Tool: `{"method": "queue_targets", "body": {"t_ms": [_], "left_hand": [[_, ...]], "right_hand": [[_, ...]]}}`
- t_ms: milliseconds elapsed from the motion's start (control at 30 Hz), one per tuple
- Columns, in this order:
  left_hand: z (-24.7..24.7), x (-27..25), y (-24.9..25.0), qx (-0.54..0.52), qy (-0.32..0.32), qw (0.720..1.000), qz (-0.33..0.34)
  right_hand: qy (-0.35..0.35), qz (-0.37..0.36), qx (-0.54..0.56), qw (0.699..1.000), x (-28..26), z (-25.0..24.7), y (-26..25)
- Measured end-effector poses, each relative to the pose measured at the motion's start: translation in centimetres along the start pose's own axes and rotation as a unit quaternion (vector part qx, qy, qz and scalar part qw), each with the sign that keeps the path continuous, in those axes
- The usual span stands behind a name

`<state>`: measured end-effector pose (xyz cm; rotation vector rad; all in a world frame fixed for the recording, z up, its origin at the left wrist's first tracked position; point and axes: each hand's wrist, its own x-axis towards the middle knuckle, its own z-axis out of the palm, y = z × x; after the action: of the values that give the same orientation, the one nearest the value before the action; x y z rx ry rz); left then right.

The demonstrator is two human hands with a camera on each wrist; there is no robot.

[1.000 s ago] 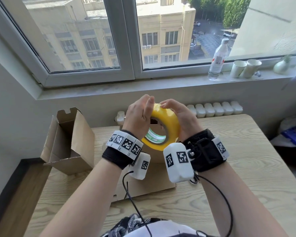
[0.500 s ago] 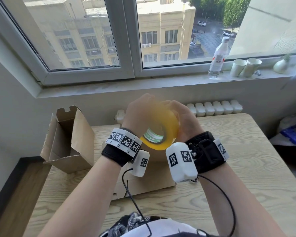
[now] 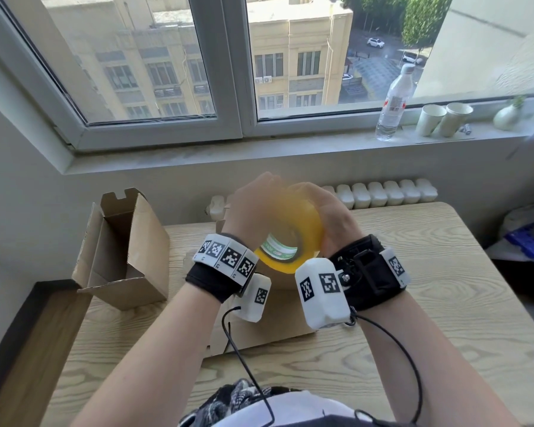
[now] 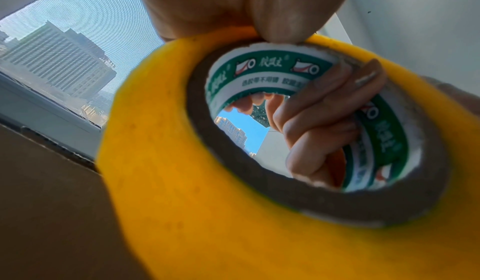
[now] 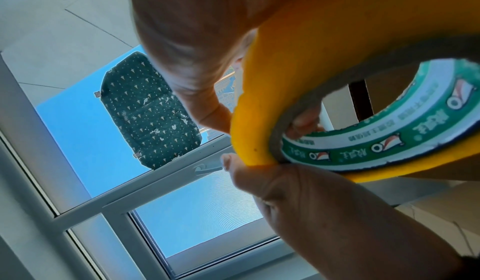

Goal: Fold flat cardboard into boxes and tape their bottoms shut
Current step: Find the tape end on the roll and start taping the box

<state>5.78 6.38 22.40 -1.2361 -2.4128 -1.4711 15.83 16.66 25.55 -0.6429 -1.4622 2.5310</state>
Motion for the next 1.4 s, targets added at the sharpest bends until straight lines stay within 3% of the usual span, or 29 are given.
{"method": "queue_targets", "body": {"t_ms": [267,900,1133,1400], "left_hand": [[-0.2,0.5,0.1,0.001,-0.001,1.0,0.002],[0.6,-0.1,0.1,-0.02,-0.013,1.0,-0.001],[0.1,0.3,-0.1,-0.005,-0.009,1.0,0.005],[0.3,-0.3,-0.3,-0.02,-0.013,1.0,0.006]], "right_hand": [[-0.052,0.009,0.033,0.998,-0.3,-0.5,-0.3],[-0.016,0.021,-0.032,0.999,0.1,-0.8,0.0],[-0.059,0.016,0.012,0.998,-0.2,-1.1,0.2],[-0.039,0.017,0.0,0.999,-0.2,-0.9,0.5]]}}
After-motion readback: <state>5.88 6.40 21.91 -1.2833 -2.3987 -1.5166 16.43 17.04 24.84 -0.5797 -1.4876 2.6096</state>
